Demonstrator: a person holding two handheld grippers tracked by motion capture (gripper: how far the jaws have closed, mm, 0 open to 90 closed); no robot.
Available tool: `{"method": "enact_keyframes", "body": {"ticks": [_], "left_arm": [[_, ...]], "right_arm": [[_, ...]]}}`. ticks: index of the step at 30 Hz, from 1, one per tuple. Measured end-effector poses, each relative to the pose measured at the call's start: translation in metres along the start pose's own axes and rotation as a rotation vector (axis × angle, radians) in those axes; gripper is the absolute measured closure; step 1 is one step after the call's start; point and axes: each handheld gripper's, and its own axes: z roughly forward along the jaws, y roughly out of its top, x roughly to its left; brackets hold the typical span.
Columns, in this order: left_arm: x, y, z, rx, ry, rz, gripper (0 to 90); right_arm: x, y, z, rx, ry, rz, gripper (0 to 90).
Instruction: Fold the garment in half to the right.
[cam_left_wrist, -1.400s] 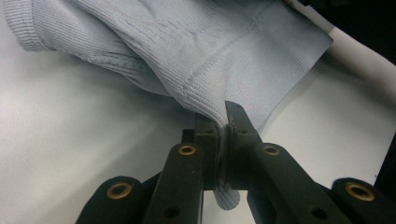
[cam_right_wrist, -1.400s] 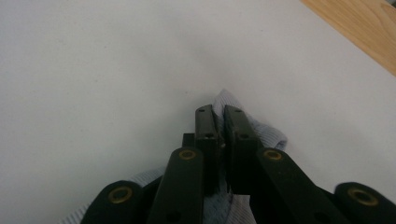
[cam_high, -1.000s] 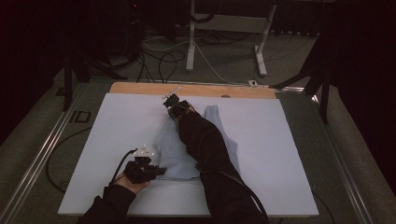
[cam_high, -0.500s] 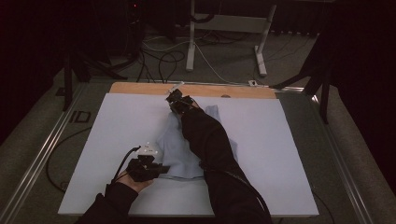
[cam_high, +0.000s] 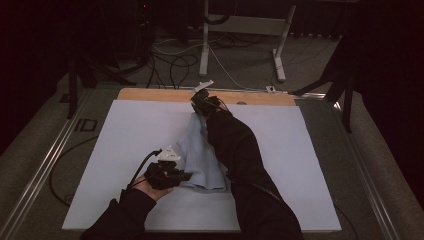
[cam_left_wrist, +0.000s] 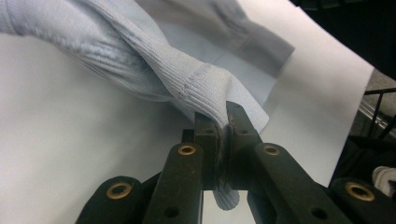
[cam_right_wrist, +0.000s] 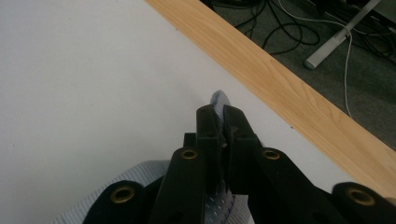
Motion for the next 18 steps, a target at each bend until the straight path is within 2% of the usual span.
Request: {"method": "enact_keyframes", "body": {"ticks": [8, 12, 18], "left_arm": [[-0.013, 0.018, 0.01, 0.01, -0.018, 0.042, 86.4], [-0.023, 0.031, 0.018, 0.02, -0.031, 0.071, 86.4], [-0.035, 0.045, 0.032, 0.038, -0.046, 0.1, 86.4]], "right_arm": [[-0.013, -0.008, -0.017, -0.02, -0.004, 0.022, 86.9], [-0.025, -0.017, -0.029, -0.037, -0.009, 0.031, 86.9], [-0.04, -0.028, -0.04, -0.058, -0.017, 0.054, 86.9]]}}
